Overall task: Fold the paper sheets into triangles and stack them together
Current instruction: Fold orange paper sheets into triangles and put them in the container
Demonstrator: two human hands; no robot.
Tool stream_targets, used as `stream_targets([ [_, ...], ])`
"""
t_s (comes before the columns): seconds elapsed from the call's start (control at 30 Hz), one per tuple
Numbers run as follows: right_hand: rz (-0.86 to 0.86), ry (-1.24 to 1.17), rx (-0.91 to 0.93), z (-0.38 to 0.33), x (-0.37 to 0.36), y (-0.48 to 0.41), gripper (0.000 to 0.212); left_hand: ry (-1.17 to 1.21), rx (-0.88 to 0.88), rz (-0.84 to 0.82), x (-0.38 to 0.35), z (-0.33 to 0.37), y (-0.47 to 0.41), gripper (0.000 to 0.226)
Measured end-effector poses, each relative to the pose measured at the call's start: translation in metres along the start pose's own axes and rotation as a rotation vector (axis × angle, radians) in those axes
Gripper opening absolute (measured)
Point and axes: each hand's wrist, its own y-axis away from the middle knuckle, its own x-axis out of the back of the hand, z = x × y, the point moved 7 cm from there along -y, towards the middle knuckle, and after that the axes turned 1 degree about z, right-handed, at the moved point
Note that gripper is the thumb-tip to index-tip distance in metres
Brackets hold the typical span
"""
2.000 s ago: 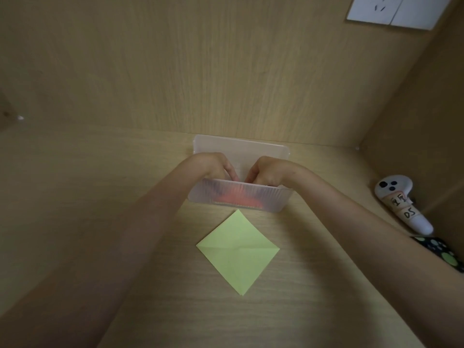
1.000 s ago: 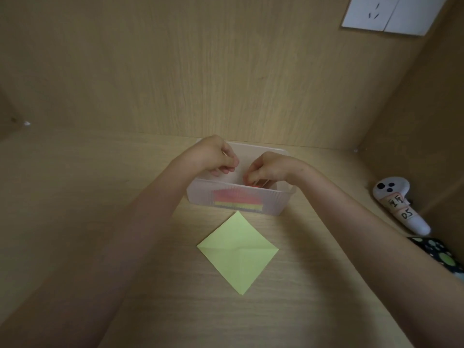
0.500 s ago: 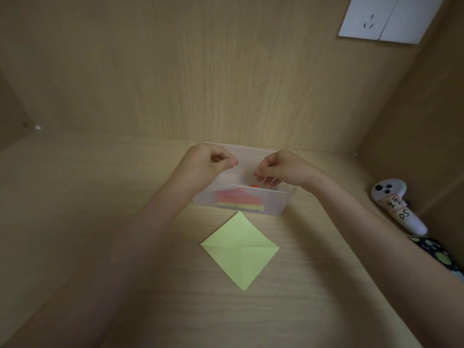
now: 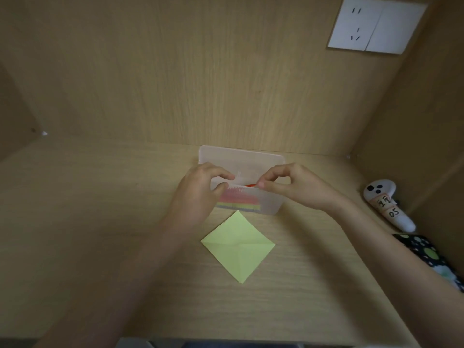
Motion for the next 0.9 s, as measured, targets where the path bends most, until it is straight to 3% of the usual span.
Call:
stream_targets([
  [0.23,0.255,-0.077,0.108,-0.009,0.015,0.022,0.008,0.104,0.027,0.054,0.005,0.004,0.016,0.024],
  [0.43,0.203,-0.013,0.041,-0.003,0.015,0.014,0.011,0.171,0.188,0.100,0.011,-0.008,0.023,0.020],
  [0.53,0.149,0.192,-0.018,0.012,0.014,0.015,0.020,0.368,0.387,-0.052,-0.008,-0.022,0.030,0.021],
  [0.67,0.202,0.195,-0.071,0.016,0.011,0.016,0.005,0.523,0.551,-0.191,-0.033,-0.035,0.037,0.039],
  [0.9,0.163,0.129,-0.004,-0.011,-0.027,0.001,0.010,0.532,0.610,-0.064,-0.031,-0.045,0.007,0.055],
])
